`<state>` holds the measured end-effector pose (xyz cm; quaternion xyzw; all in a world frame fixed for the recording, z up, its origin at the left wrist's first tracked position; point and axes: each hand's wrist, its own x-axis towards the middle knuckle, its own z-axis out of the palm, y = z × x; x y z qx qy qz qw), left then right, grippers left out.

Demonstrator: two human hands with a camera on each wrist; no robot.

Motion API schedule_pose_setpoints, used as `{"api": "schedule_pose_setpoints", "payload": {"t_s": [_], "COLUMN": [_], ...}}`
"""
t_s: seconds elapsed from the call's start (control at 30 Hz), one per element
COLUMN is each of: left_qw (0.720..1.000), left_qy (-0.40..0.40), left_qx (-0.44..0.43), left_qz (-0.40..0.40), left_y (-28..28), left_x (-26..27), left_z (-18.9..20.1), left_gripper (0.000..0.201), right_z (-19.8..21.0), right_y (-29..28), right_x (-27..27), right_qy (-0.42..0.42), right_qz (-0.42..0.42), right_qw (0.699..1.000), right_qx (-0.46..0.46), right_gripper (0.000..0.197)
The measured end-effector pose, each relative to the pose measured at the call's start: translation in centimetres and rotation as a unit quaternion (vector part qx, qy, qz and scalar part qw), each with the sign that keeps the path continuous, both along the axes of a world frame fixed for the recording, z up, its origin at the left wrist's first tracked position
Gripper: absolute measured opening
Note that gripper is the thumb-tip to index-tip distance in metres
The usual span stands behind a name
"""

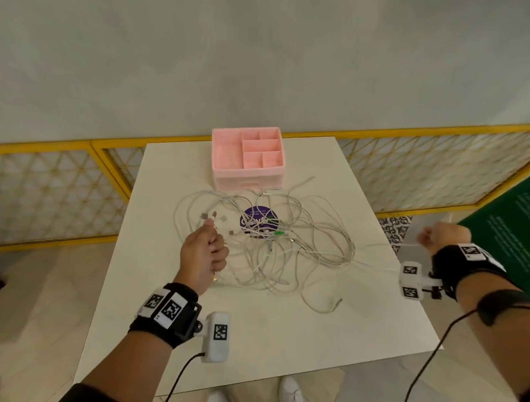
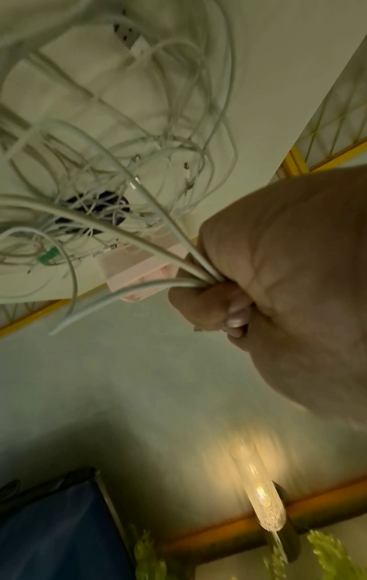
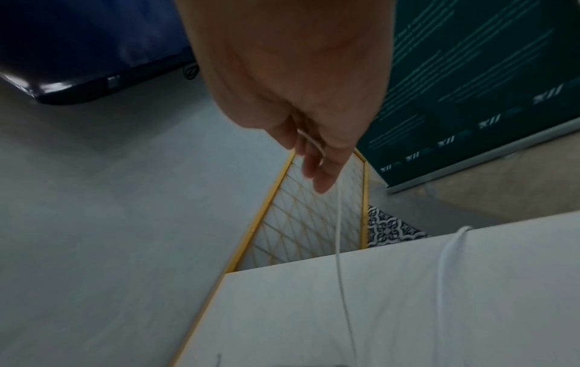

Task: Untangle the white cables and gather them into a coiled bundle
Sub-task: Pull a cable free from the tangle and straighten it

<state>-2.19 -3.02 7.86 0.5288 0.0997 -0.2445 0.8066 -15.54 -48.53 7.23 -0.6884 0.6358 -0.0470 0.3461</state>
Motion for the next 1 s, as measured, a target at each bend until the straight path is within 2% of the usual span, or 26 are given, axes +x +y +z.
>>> {"api": "schedule_pose_setpoints", "payload": {"t_s": [0.03, 0.07, 0.1, 0.2, 0.23, 0.27, 0.3, 0.33, 0.37, 0.4, 0.43, 0.53, 0.57, 0.6, 0.73, 0.8, 0.83, 0.9, 1.0], "left_qw": [1.000, 0.999, 0.998, 0.993, 0.992, 0.992, 0.992, 0.993, 0.993, 0.994, 0.995, 0.997, 0.997, 0.996, 0.995, 0.994, 0.994, 0.990, 0.979], "left_qy": [0.004, 0.007, 0.012, 0.024, 0.021, 0.017, 0.012, 0.007, 0.001, -0.007, -0.016, -0.056, -0.071, -0.084, -0.076, -0.061, -0.049, -0.008, 0.049], "left_qx": [-0.018, -0.036, -0.052, -0.098, -0.106, -0.109, -0.108, -0.105, -0.100, -0.096, -0.091, -0.055, -0.041, -0.031, -0.030, -0.037, -0.046, -0.084, -0.138], "left_qz": [-0.009, -0.020, -0.031, -0.059, -0.064, -0.066, -0.063, -0.058, -0.054, -0.049, -0.043, -0.007, 0.006, 0.018, 0.063, 0.081, 0.090, 0.113, 0.145], "left_y": [-0.1, -0.2, -0.5, -1.5, -1.8, -2.2, -2.5, -2.8, -3.1, -3.3, -3.5, -3.8, -3.7, -3.5, -1.8, -1.2, -1.0, -0.5, 0.2], "left_x": [-0.2, -0.4, -0.6, -1.1, -1.1, -1.2, -1.2, -1.2, -1.1, -1.0, -0.9, -0.6, -0.5, -0.3, 0.9, 1.3, 1.4, 2.0, 3.1], "left_z": [0.4, 0.8, 1.2, 2.0, 2.2, 2.3, 2.4, 2.5, 2.6, 2.7, 2.8, 2.8, 2.6, 2.4, 1.0, 0.3, 0.0, -0.3, -0.5], "left_gripper": [0.045, 0.044, 0.043, 0.037, 0.034, 0.032, 0.031, 0.030, 0.030, 0.029, 0.029, 0.029, 0.029, 0.028, 0.029, 0.030, 0.031, 0.033, 0.036], "right_z": [-0.5, -0.7, -0.5, 0.5, 1.1, 1.5, 2.0, 2.3, 2.7, 3.3, 3.8, 4.8, 4.2, 3.6, 0.5, -0.3, -0.4, -0.4, -0.5], "right_y": [-0.3, -0.2, 0.7, 4.7, 6.3, 8.0, 9.9, 11.8, 14.3, 16.8, 19.4, 25.8, 27.0, 27.8, 28.9, 29.2, 29.3, 28.6, 26.4], "right_x": [-0.7, -1.2, -1.5, 0.0, 0.8, 2.1, 3.6, 4.8, 5.8, 6.5, 7.0, 7.8, 7.9, 7.9, 6.9, 6.2, 6.0, 5.9, 5.9], "right_qy": [0.124, 0.199, 0.215, 0.140, 0.102, 0.017, -0.108, -0.232, -0.306, -0.331, -0.335, -0.262, -0.233, -0.195, -0.112, -0.106, -0.104, -0.114, -0.123], "right_qz": [0.052, 0.105, 0.124, 0.080, 0.076, 0.065, 0.074, 0.117, 0.191, 0.273, 0.356, 0.573, 0.614, 0.643, 0.704, 0.731, 0.735, 0.723, 0.687], "right_qw": [0.990, 0.971, 0.965, 0.986, 0.991, 0.997, 0.991, 0.966, 0.932, 0.901, 0.866, 0.757, 0.732, 0.722, 0.701, 0.674, 0.670, 0.682, 0.716], "right_qx": [-0.034, -0.083, -0.082, -0.044, -0.036, -0.035, -0.023, 0.002, 0.034, 0.070, 0.105, 0.173, 0.181, 0.166, 0.017, -0.014, -0.013, -0.004, 0.007], "right_gripper": [0.031, 0.030, 0.031, 0.029, 0.036, 0.048, 0.055, 0.049, 0.037, 0.027, 0.025, 0.028, 0.025, 0.021, 0.035, 0.031, 0.028, 0.027, 0.028]}}
